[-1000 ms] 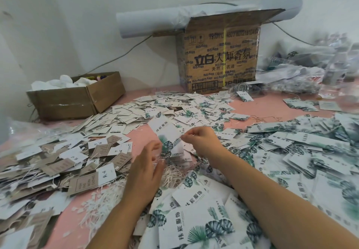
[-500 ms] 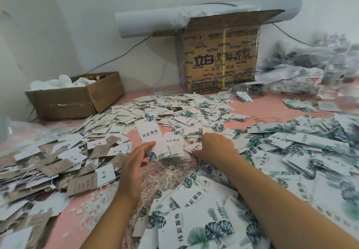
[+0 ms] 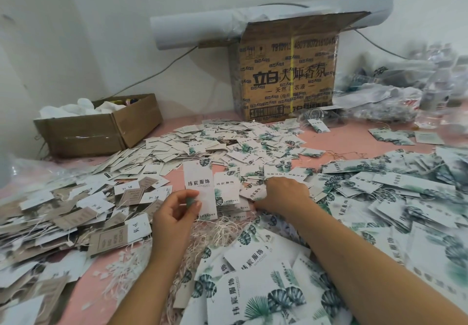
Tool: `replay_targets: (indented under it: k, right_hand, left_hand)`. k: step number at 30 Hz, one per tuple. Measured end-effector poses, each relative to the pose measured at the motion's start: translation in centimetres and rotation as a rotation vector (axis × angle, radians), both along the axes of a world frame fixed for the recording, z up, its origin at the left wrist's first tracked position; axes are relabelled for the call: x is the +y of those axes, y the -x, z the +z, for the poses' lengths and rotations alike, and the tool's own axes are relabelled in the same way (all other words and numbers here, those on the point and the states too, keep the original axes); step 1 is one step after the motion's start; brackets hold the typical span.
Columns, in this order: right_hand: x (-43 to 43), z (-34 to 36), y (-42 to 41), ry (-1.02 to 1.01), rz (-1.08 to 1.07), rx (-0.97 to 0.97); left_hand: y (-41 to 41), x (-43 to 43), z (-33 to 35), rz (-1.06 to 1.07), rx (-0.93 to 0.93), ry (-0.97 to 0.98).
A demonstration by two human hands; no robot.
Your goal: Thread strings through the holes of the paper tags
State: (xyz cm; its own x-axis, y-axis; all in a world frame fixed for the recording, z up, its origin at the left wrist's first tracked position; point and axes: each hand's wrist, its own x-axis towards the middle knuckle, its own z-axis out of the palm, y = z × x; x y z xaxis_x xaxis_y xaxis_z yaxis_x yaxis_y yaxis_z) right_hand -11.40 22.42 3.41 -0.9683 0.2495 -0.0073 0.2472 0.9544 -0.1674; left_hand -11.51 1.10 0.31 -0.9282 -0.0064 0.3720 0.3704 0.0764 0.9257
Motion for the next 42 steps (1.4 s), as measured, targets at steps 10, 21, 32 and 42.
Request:
replay_targets:
  k: [10,21,32,42]
  right_hand:
    - [-0.1,0.1,0.0,0.008,0.008,0.036]
    - [-1.3,1.2,-0.1,-0.212,0.086,0.114]
    - [-4.9,4.2,-1.6,-0.233,0.322,0.383]
    - [-7.2,5.2,-3.8,-0.252,0.571,0.542]
  left_hand:
    - [0.3,0.0,-0.2,-0.017,0.012,-0.006]
    - [-0.3,0.2,0.4,-0.081,0.016,-0.044]
    - [-0.7,0.3,0.7,-0.074,0.019,0.078]
    - [-2.6,1.6,4.1,0.111,0.297,0.085]
